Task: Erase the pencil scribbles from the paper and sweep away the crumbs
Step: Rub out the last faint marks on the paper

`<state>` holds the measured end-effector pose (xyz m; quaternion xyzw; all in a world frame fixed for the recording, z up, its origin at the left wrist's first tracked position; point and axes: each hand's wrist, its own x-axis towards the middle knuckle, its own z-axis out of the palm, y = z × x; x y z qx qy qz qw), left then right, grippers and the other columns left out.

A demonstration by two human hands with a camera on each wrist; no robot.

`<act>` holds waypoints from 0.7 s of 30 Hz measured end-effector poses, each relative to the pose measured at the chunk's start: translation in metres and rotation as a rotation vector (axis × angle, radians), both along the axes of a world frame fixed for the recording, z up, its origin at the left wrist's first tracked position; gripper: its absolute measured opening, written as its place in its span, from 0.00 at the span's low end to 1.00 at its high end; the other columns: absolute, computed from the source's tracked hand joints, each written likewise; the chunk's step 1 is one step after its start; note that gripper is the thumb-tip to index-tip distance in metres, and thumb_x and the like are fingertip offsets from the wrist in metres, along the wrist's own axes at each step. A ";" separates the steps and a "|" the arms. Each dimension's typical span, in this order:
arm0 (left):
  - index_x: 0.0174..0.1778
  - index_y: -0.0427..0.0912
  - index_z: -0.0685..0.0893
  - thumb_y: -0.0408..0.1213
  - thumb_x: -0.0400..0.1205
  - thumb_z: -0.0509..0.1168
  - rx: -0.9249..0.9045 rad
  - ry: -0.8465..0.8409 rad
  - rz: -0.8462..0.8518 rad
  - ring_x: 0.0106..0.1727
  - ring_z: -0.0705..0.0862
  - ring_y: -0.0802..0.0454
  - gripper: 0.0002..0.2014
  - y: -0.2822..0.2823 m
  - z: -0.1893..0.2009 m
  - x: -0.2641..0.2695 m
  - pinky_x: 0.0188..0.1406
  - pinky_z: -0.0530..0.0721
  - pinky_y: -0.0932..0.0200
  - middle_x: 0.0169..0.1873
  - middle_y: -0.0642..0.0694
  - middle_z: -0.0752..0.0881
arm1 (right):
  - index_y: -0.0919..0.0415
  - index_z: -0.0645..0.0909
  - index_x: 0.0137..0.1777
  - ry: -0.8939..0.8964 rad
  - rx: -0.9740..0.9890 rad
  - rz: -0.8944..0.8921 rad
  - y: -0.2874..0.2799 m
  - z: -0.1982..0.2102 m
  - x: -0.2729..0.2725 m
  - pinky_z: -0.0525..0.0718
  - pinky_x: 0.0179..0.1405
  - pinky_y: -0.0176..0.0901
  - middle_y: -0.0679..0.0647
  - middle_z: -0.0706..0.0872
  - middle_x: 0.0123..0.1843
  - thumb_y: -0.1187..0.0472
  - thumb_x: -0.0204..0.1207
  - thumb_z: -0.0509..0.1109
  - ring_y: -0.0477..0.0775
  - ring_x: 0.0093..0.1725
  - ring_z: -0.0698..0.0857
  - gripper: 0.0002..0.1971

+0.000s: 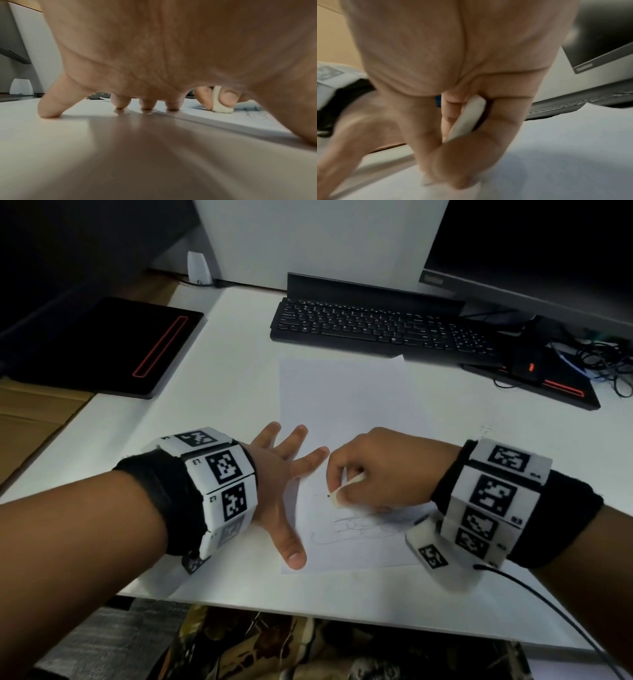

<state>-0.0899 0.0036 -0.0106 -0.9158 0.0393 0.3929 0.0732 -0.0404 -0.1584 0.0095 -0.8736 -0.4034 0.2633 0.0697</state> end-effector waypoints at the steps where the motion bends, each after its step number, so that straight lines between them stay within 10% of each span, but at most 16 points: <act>1: 0.77 0.67 0.21 0.74 0.58 0.74 0.001 -0.002 -0.004 0.82 0.25 0.40 0.71 0.000 0.001 0.000 0.76 0.49 0.24 0.79 0.54 0.20 | 0.47 0.86 0.52 0.001 0.008 0.022 0.000 -0.001 -0.002 0.69 0.36 0.22 0.35 0.77 0.34 0.54 0.80 0.69 0.30 0.35 0.77 0.05; 8: 0.76 0.67 0.21 0.74 0.57 0.74 -0.014 -0.002 0.005 0.81 0.24 0.41 0.71 0.000 0.000 0.002 0.76 0.50 0.23 0.78 0.55 0.19 | 0.47 0.85 0.50 0.012 0.033 -0.019 -0.006 -0.001 0.007 0.68 0.35 0.24 0.33 0.79 0.29 0.53 0.79 0.71 0.19 0.31 0.75 0.03; 21: 0.77 0.68 0.23 0.79 0.55 0.70 0.007 -0.045 -0.058 0.80 0.21 0.42 0.70 -0.001 -0.002 0.006 0.74 0.45 0.18 0.79 0.53 0.20 | 0.47 0.83 0.46 0.085 0.003 -0.080 -0.011 -0.005 0.012 0.76 0.38 0.34 0.32 0.84 0.25 0.55 0.78 0.70 0.32 0.26 0.80 0.01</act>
